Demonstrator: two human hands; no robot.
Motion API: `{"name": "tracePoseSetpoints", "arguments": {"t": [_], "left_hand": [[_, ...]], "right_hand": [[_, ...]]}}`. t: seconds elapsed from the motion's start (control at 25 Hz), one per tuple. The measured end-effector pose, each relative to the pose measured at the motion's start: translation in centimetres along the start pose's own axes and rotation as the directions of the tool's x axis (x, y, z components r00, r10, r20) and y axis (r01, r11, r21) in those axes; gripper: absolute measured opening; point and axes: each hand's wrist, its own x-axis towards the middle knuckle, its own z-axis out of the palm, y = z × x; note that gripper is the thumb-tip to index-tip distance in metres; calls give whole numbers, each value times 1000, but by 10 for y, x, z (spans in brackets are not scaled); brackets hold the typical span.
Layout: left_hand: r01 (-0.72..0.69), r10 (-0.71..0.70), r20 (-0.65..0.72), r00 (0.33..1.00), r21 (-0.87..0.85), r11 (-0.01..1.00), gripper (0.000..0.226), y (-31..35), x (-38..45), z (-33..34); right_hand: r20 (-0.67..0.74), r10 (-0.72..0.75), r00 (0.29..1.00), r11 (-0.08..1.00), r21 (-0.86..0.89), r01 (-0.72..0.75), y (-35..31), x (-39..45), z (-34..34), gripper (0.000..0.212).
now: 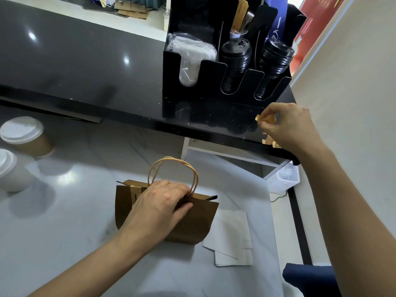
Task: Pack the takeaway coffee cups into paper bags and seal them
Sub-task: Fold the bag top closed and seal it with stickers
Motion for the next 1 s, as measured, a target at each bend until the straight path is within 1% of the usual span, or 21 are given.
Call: {"name": "tracePoseSetpoints", "arguments": {"t": [0.04,0.12,0.2,0.36,0.48,0.6,0.76,0.88,1.0], "left_hand": [[1,-1,1,1000,-1,1000,21,0,0,0],[-3,3,0,1000,-1,1000,21,1,-1,0],[-5,5,1,1000,3,1000,21,1,0,0],[-9,9,0,1000,9,1000,21,2,0,-2],[-16,16,-4,1000,13,1000,22,2,0,-1],[-10,10,-11,1000,-1,1000,20,2,1,-1],[-9,9,2,1000,5,1000,20,4,2,-1],[-7,7,11,1000,10,1000,18,6,3,-2],[-3,3,26,1000,7,1000,15,9,3,-4]], "right_hand": [[14,2,1000,1000,26,-2,-1,-3,2,5],[28,-5,1000,997,73,3,-2,-10,7,6],[15,-22,1000,992,121,20,-3,-18,10,7],[-1,-57,998,988,145,56,-12,-35,13,8],[38,-102,994,982,164,95,-30,-56,16,7],[125,-152,980,976,176,129,-54,-82,22,7],[321,-159,933,979,172,108,-84,-111,27,12],[407,-171,897,984,125,131,-98,-121,26,13],[465,-147,873,988,30,150,-107,-122,25,17]]}}
